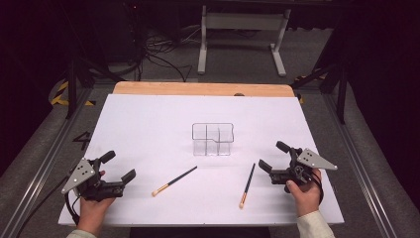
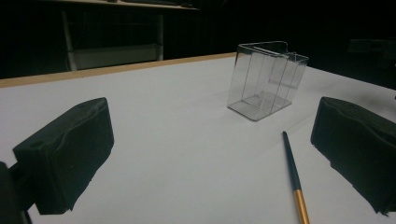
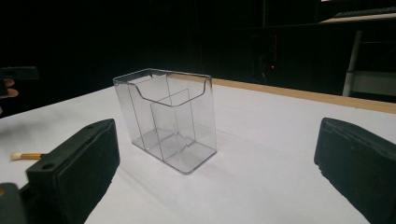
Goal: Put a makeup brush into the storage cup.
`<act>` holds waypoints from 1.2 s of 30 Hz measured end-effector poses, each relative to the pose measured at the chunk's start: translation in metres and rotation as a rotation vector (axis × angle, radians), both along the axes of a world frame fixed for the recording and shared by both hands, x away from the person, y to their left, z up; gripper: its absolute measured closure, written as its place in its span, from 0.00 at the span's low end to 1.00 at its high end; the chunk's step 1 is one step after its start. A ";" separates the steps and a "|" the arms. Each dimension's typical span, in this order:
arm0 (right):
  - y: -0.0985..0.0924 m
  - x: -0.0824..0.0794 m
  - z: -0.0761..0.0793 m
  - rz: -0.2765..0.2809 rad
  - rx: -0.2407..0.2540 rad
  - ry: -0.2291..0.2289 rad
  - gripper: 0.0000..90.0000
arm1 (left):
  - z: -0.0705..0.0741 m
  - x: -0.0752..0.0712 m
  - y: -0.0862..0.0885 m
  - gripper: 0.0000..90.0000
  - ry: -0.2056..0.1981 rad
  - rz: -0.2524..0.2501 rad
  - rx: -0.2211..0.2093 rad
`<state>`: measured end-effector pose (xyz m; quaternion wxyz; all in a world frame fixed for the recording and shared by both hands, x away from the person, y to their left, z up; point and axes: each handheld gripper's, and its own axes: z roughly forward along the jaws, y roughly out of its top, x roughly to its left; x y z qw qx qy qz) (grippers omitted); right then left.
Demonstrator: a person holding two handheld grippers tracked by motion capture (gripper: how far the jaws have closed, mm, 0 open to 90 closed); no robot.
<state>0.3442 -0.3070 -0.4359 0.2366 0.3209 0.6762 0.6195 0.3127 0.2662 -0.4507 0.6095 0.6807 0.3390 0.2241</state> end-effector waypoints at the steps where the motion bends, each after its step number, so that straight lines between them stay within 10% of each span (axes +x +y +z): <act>1: 0.000 0.000 0.000 0.000 0.000 0.001 0.01 | 0.000 0.000 -0.001 0.00 0.002 -0.003 0.005; 36: 0.000 -0.001 0.008 0.012 0.004 -0.010 0.01 | 0.002 0.000 -0.002 0.00 0.010 -0.001 -0.001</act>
